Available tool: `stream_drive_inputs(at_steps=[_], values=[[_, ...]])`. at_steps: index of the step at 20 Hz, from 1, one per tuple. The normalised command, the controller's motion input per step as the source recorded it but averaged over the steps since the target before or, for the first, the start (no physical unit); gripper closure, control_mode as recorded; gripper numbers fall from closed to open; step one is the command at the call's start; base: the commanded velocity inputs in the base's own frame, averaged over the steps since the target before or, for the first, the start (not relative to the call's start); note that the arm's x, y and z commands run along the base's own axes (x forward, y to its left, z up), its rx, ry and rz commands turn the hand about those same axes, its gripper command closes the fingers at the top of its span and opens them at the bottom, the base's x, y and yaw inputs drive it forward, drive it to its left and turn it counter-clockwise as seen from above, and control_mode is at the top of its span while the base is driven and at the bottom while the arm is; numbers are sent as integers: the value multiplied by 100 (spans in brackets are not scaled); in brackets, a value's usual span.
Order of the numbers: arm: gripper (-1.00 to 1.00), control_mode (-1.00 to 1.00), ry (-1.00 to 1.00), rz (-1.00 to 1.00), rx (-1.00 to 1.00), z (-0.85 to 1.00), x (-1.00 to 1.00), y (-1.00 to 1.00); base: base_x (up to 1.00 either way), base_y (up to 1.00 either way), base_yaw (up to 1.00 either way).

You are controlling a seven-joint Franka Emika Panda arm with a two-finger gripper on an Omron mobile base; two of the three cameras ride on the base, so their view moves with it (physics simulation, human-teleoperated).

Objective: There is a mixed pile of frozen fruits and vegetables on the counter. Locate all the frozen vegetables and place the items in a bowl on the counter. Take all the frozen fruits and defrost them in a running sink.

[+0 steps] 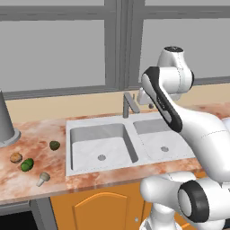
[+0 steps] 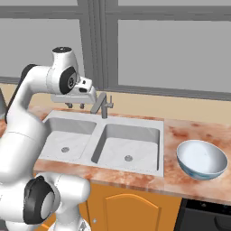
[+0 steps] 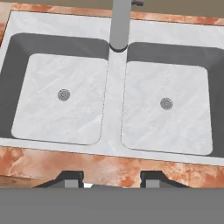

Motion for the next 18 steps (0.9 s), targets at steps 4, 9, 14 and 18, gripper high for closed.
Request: stream_drive_inputs(at_steps=[4, 9, 14, 18], values=[[-100, -100, 3, 2, 0, -8, -30, 19, 0, 0, 0], [-100, -100, 4, 0, -1, 0, -47, 59, 0, 0, 0], [-100, -100, 5, -1, -4, -31, -15, 96, 0, 0, 0], [-100, -100, 7, -4, -1, -41, 0, 65, 0, 0, 0]])
